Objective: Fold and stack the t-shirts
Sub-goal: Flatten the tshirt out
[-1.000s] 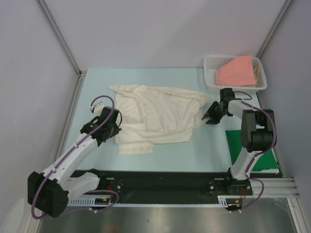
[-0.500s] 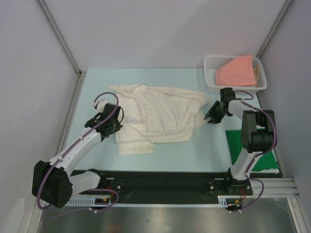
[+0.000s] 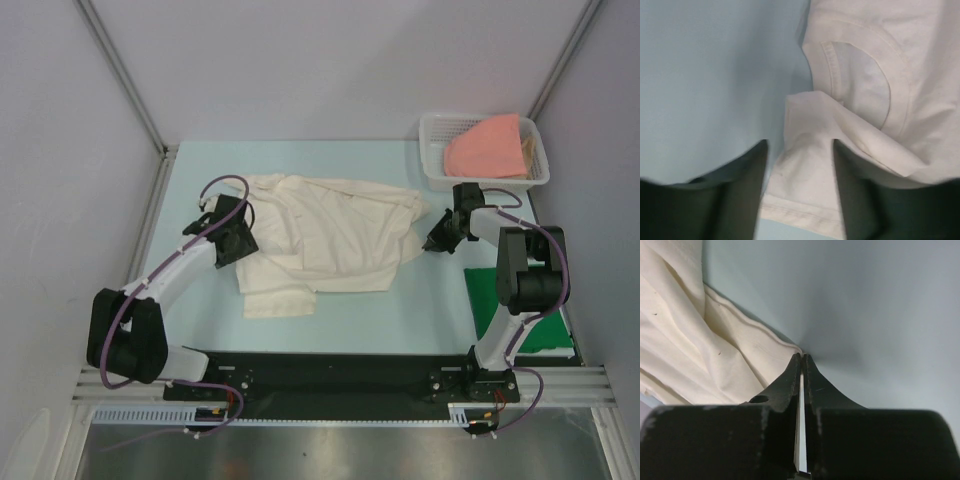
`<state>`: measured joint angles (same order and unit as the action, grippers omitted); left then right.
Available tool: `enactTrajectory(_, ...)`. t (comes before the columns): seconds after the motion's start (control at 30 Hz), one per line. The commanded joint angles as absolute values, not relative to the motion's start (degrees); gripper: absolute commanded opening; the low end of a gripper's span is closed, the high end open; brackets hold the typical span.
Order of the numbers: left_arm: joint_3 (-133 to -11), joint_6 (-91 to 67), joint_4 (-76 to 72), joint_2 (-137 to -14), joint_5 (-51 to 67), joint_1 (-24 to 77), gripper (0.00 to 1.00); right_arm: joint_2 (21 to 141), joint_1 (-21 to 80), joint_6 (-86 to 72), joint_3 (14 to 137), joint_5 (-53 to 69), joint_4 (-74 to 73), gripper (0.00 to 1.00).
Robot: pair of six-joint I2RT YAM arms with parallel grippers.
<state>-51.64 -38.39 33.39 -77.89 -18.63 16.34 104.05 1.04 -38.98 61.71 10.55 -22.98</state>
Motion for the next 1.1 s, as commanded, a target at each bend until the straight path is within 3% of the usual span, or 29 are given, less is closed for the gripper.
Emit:
enactTrajectory(0.0, -58.78, -36.39, 36.55, -79.63, -18.19, 14.50, 0.75, 106.79, 1.23, -37.89, 60.29, 8.44, -23.11, 0.00)
enactTrajectory(0.03, -59.84, -36.39, 39.61, -78.67, -19.85, 14.50, 0.86, 106.35, 1.32, -37.79, 60.47, 8.52, -24.07, 0.00)
enactTrajectory(0.1, -60.99, -37.44, 42.61, -76.74, -20.83, 14.50, 0.92, 105.12, 1.32, -37.88, 60.03, 8.18, -24.95, 0.00)
enactTrajectory(0.2, -57.68, -41.30, 47.18, -68.16, -19.78, 14.50, 0.83, 100.92, 1.41, -37.62, 58.62, 7.56, -25.83, 0.00)
enactTrajectory(0.3, -49.70, -46.91, 49.04, -57.01, -14.78, 14.59, 0.48, 98.54, 1.32, -36.83, 58.53, 8.26, -26.80, 0.00)
enactTrajectory(0.33, -47.48, -47.89, 49.22, -54.87, -12.59, 14.68, 0.25, 98.18, 1.32, -36.39, 58.54, 8.52, -26.89, 0.00)
enactTrajectory(0.37, -45.55, -48.86, 49.65, -52.67, -10.05, 15.46, 0.22, 97.91, 1.32, -36.21, 58.36, 8.79, -27.16, 0.00)
enactTrajectory(0.43, -41.41, -52.20, 52.54, -49.75, -10.45, 17.48, 0.23, 97.30, 1.23, -36.04, 58.10, 9.40, -27.07, 0.00)
enactTrajectory(0.53, -38.07, -57.64, 55.98, -49.48, -12.30, 22.75, 0.35, 96.77, 1.40, -35.86, 57.66, 9.93, -27.07, 0.00)
enactTrajectory(0.6, -35.44, -60.45, 55.03, -50.09, -12.30, 25.22, 0.37, 96.68, 1.49, -35.86, 57.48, 9.93, -26.72, 0.00)
enactTrajectory(0.8, -32.87, -59.52, 47.73, -58.00, -11.86, 25.40, 0.32, 97.29, 1.76, -35.25, 57.13, 9.41, -26.81, 0.00)
enactTrajectory(1.07, -32.61, -55.90, 43.16, -62.22, -13.10, 24.44, 0.36, 96.85, 1.14, -34.98, 55.90, 9.40, -26.54, 0.00)
